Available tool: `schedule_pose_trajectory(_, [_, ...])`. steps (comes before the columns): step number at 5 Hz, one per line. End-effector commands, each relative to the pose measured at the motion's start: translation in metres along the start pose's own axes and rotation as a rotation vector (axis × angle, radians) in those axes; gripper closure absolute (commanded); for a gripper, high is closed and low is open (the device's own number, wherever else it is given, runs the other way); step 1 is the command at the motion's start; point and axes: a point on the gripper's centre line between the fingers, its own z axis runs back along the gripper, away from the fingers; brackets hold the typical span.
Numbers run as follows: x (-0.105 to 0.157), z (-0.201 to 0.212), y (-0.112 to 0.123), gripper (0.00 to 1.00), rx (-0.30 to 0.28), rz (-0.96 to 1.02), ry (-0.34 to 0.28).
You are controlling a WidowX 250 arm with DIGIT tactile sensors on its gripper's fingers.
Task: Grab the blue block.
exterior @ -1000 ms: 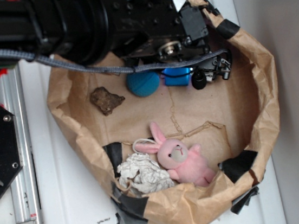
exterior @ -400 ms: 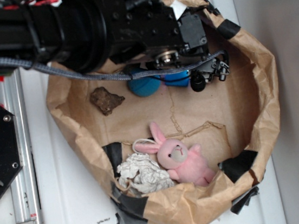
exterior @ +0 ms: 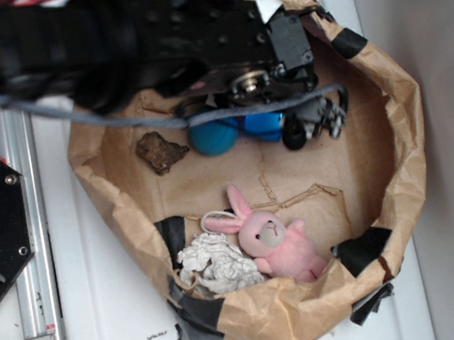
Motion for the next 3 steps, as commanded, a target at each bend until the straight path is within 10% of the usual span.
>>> schedule_pose_trajectory(1, [0.0118, 0.1189, -0.0088, 1.00, -0.120, -0.107, 0.130])
schedule_pose_trajectory(3, [0.0131, 0.1215, -0.0072, 1.00, -0.050, -0.160, 0.123])
